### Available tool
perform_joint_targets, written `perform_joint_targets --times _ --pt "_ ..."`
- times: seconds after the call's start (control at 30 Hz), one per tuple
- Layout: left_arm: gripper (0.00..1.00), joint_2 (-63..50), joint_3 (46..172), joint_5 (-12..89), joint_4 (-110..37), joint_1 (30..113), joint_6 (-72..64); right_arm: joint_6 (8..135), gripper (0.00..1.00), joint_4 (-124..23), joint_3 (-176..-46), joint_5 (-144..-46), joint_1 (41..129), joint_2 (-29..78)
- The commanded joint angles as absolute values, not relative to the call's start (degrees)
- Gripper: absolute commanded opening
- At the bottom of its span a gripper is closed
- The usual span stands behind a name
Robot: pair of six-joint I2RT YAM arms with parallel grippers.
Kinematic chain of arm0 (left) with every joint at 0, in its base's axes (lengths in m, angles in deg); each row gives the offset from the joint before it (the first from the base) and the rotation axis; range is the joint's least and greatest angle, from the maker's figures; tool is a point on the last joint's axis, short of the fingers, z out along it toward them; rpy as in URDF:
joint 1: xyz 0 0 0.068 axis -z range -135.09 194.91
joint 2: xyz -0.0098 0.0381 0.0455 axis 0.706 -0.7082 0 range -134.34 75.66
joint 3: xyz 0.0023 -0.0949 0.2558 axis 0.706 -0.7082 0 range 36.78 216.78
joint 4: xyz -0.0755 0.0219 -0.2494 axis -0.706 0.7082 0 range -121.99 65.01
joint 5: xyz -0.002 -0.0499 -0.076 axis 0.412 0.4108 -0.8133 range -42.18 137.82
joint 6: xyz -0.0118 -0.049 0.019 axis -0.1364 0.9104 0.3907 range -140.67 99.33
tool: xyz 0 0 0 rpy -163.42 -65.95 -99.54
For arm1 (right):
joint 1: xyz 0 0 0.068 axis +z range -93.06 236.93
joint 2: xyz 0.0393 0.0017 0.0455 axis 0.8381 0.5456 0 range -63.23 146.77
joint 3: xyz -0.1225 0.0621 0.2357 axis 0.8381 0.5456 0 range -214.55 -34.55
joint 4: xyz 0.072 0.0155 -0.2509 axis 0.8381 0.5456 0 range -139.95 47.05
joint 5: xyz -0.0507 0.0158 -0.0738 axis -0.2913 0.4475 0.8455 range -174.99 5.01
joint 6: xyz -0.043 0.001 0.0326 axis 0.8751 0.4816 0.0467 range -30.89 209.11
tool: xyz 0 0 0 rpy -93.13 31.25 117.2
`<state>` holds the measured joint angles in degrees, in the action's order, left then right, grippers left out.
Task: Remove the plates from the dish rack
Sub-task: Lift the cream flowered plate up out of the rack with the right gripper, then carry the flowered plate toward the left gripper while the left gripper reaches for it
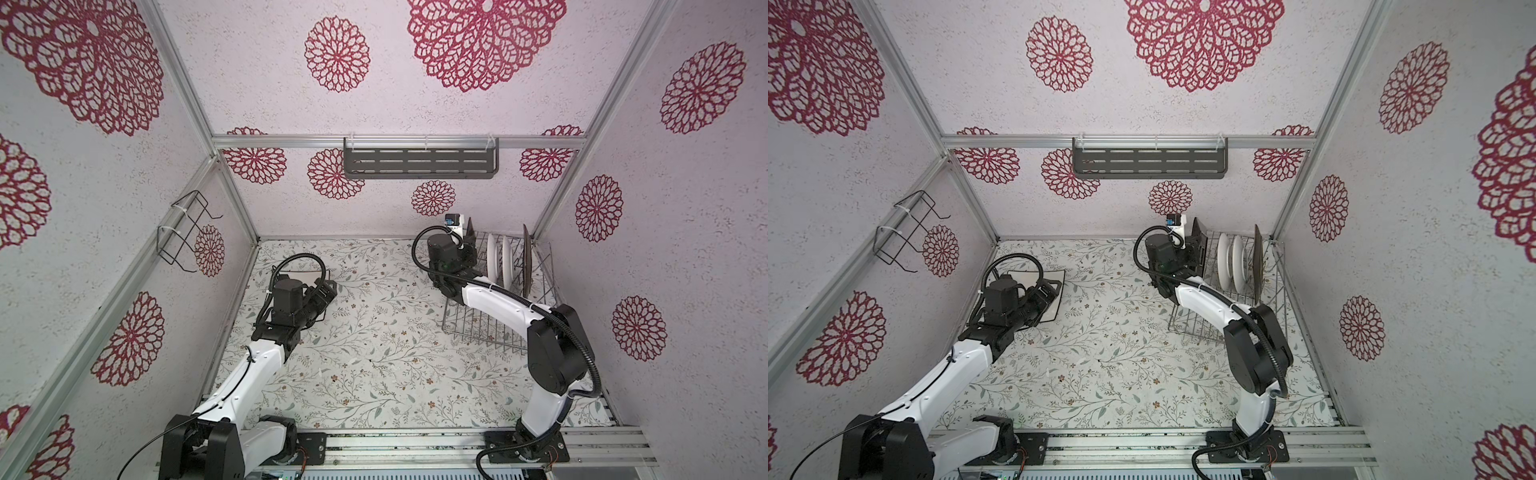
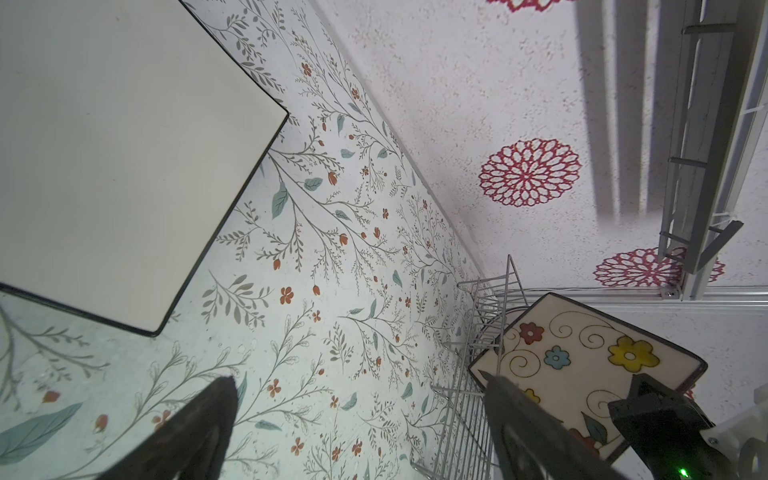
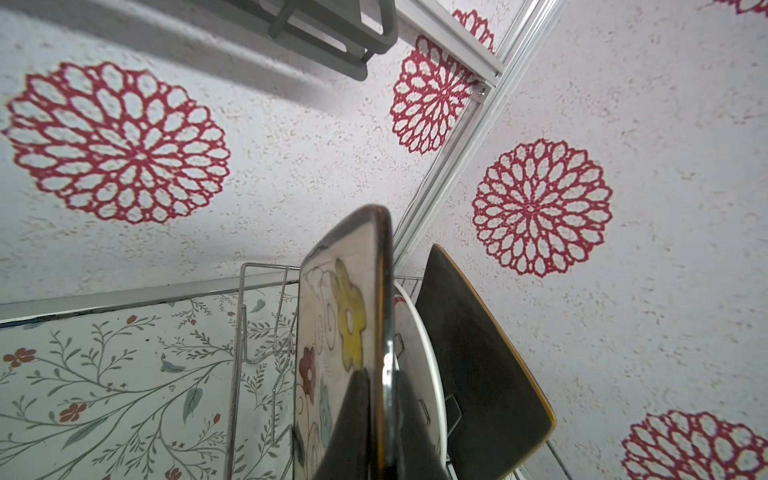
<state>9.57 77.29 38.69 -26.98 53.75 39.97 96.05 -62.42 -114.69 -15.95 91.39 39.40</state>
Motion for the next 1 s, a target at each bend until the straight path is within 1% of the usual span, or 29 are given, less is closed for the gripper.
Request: perform_joint_targets --times 0.0,0.27,0.43,0.67,0.87,0.97 --pt "0.97 9.92 78.96 39.07 -27.75 54.56 39.3 96.5 0.0 -67.01 -118.03 -13.25 91.96 31.4" --pt "0.97 9.67 79.19 39.12 -27.85 55.19 39.36 97.08 0.0 -65.03 -118.25 -14.21 92.66 29.2" --pt "0.97 9.65 79.62 39.1 -27.77 55.61 39.41 92.63 0.0 -57.42 -119.93 -14.6 92.88 27.48" --pt "0.97 9.3 81.02 40.18 -26.9 56.76 38.94 81.89 0.0 -45.66 -120.77 -21.17 92.86 22.56" --pt "0.97 8.79 82.1 40.26 -26.64 57.22 38.75 75.87 0.0 -40.51 -120.67 -25.96 92.8 19.43" --pt "0.97 8.52 82.72 40.07 -26.31 57.39 38.76 71.88 0.0 -35.52 -122.46 -30.36 91.59 18.78"
